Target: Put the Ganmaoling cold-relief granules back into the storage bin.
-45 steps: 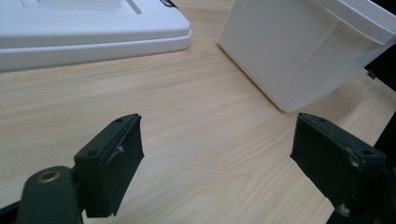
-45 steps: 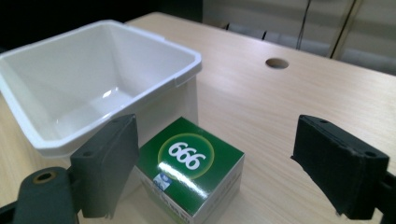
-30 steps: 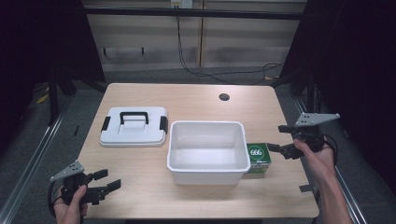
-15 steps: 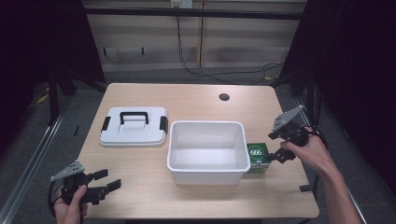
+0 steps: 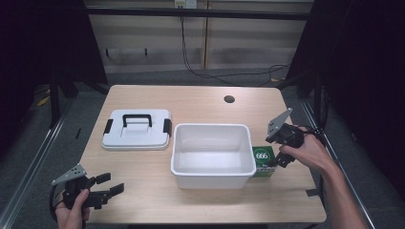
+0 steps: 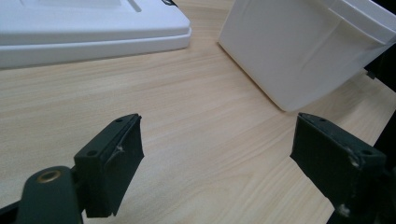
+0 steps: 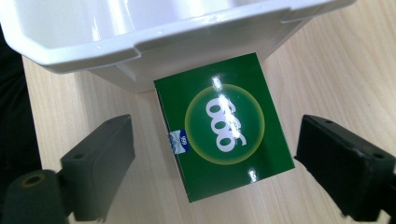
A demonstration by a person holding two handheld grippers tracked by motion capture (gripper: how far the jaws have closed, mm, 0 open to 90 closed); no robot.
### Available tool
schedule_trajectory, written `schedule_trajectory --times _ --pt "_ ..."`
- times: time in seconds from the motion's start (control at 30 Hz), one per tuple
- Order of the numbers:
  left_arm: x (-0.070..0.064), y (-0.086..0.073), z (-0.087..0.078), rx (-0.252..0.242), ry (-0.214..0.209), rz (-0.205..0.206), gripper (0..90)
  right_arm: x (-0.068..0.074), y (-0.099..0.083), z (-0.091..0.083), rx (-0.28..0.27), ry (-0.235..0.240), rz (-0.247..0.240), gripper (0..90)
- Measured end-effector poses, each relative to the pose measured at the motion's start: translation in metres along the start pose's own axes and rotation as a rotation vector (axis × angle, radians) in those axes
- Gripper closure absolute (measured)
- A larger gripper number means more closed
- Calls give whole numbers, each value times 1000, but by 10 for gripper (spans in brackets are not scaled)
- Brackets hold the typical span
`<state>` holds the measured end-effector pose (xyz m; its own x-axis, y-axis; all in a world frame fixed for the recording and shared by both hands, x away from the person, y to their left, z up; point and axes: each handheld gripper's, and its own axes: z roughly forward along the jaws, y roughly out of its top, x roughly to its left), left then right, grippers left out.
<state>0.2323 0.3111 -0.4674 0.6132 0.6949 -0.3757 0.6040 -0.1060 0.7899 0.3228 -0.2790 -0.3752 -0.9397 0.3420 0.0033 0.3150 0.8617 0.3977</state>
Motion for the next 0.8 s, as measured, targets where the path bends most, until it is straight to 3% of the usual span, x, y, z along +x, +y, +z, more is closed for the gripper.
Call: schedule_trajectory --times 0.23,0.27,0.3,0.33,0.43,0.6,0.8 --pt "0 0 0 0 -1 -1 163 -5 8 6 50 12 -58 93" --pt "0 0 0 -1 -2 -1 163 -6 9 8 67 24 -67 92" --pt "1 0 0 0 -2 0 163 -6 11 13 116 31 -80 92" --pt "1 0 0 -1 -2 -1 163 -6 11 13 116 31 -80 92" --pt "0 0 0 -1 -3 -1 163 -8 13 19 188 32 -96 93" --pt "0 0 0 -2 0 -4 163 -10 15 23 202 38 -119 93" --pt "1 0 -1 -2 -1 0 163 -10 19 27 272 46 -151 94"
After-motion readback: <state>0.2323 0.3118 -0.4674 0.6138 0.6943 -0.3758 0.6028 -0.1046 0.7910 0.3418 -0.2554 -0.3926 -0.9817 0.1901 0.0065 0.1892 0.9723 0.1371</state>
